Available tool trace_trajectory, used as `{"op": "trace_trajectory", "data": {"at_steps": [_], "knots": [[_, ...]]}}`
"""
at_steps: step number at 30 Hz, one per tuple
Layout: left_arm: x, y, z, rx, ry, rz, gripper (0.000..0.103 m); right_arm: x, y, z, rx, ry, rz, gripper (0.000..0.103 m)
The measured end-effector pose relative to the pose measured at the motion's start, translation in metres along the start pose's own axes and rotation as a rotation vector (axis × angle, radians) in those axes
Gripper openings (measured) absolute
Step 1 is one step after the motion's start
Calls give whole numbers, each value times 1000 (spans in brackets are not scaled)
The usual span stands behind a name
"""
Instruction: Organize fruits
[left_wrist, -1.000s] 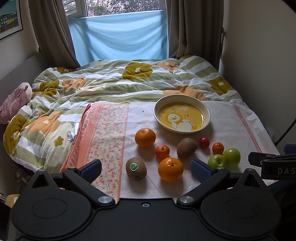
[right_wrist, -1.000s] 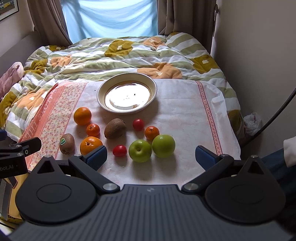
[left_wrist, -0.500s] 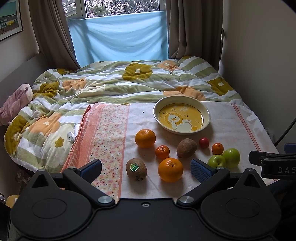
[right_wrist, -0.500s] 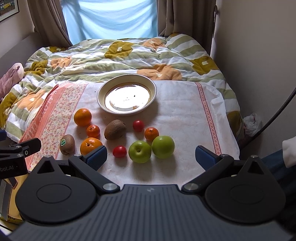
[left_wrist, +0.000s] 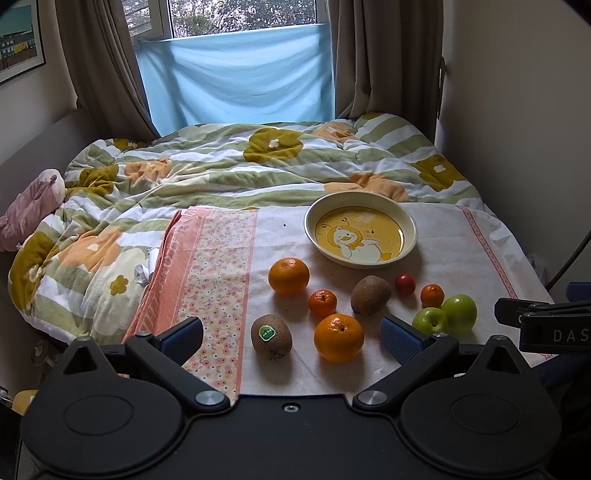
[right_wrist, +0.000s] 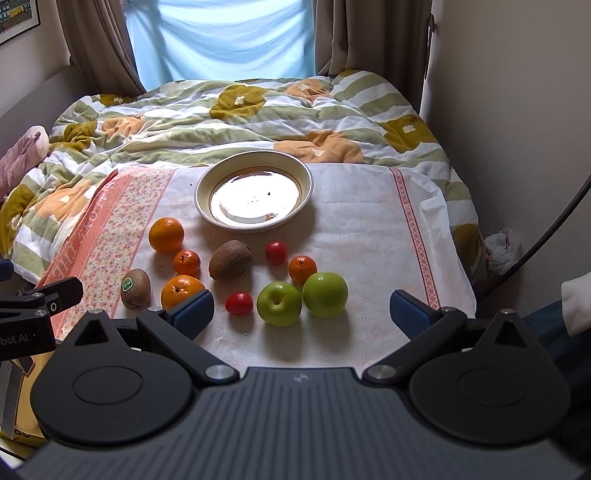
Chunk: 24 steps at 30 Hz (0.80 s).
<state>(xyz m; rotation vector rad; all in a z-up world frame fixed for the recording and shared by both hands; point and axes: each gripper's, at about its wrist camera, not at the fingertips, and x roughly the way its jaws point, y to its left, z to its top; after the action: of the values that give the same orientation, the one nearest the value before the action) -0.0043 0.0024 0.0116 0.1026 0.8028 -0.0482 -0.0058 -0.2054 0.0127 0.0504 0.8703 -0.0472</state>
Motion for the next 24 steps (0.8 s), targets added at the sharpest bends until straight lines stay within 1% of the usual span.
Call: {"op": "trace_trajectory", "data": {"at_steps": [5, 9, 11, 13, 17, 21, 24], "knots": [[-3, -2, 0, 5, -10, 6, 103, -5, 0, 5, -3, -8, 0, 103], [-8, 2, 2, -8, -11, -19, 103, -8, -3, 10, 2, -1, 14, 103], [-10, 4, 2, -10, -10, -7, 103, -10, -5, 12, -7, -4, 27, 103], [-11, 7, 1, -4, -19, 16, 103, -11, -6, 11, -20, -18, 61, 103], [-1, 15, -6, 41, -39, 57, 103, -2, 2, 10, -36, -41, 88, 103], [20, 30, -11, 81, -31, 26, 103, 12, 18, 5, -30, -31, 111, 103], [40, 40, -15, 151, -35, -19, 103, 26, 34, 1, -12, -11, 127, 103]]}}
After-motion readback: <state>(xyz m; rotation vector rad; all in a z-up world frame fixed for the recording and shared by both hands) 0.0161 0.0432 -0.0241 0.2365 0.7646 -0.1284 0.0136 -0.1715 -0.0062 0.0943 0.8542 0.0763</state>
